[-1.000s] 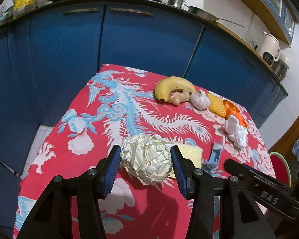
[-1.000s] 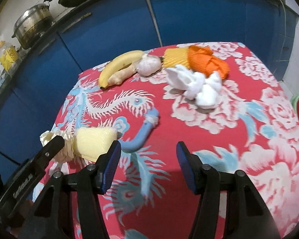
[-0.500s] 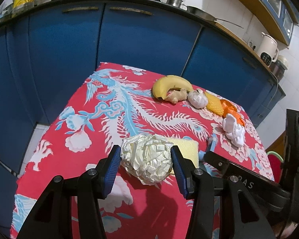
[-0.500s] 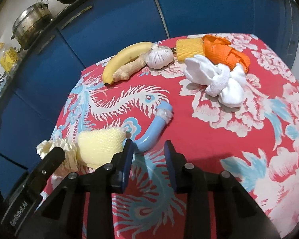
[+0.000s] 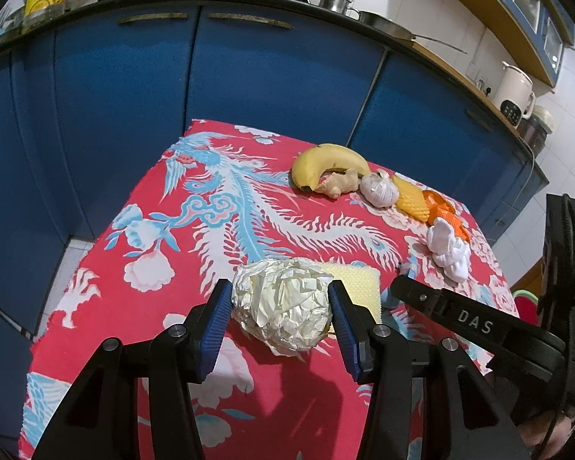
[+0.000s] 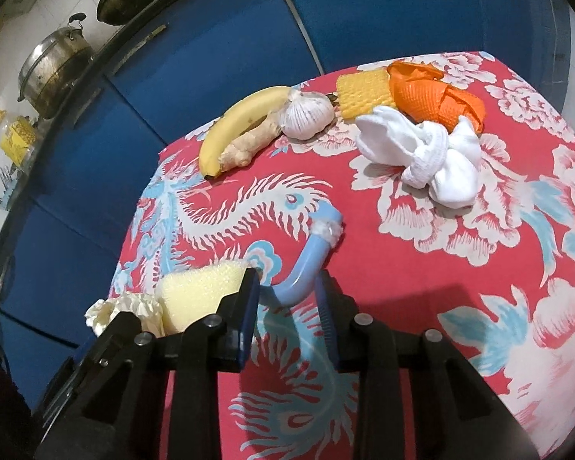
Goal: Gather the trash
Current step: 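Grasp the blue plastic tube with the right tool, then carry the white ball and blue tube over the red bucket and release both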
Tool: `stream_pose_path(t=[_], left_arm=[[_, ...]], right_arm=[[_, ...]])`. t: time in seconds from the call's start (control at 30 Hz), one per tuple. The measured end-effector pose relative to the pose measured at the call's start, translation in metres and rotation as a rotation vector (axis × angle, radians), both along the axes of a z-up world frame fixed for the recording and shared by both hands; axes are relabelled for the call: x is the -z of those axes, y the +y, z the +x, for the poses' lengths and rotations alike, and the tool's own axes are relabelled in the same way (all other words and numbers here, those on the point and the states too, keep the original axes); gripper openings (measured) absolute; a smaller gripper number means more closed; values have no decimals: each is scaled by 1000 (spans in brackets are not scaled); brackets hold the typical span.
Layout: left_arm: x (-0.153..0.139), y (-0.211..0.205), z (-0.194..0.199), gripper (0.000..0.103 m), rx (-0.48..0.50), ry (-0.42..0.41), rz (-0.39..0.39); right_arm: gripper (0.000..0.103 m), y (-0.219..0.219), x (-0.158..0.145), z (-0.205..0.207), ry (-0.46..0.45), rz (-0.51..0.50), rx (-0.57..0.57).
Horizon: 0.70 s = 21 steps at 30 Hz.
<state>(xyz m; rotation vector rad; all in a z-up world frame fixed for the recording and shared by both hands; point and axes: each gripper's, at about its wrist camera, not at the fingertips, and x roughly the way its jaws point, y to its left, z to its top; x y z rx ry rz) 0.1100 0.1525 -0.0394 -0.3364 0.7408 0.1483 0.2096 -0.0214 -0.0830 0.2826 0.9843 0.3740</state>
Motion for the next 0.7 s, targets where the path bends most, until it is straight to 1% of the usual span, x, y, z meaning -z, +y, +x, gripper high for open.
stream_pose_path(t=[0.1,0.2,0.3,0.37,0.47,0.57,0.63,0.7], left_arm=[[0,0,-1,52,0,-2,-2],[-1,-1,-2,52,2,-4,-6],[-3,-3,-3,52,8,-9,-8],[-4,-4,-5,52,9,-13,-6],[-6,-5,-5,52,10,-17,-5],[-6,-4,-5,52,9,-16,-5],[-5,-3,-5,52,8,-14,-6],[-6,-3,-5,52,6,-14,-5]], right_arm=[[35,3,3,3,8,5,-1],[32,4,4,6,13,17,-7],[32,-3,8,12,59,87,5],[32,-5,8,13,67,100,12],[32,-2,4,12,46,77,23],[34,1,3,15,51,73,31],[34,3,6,18,59,53,37],[32,4,5,19,43,32,36]])
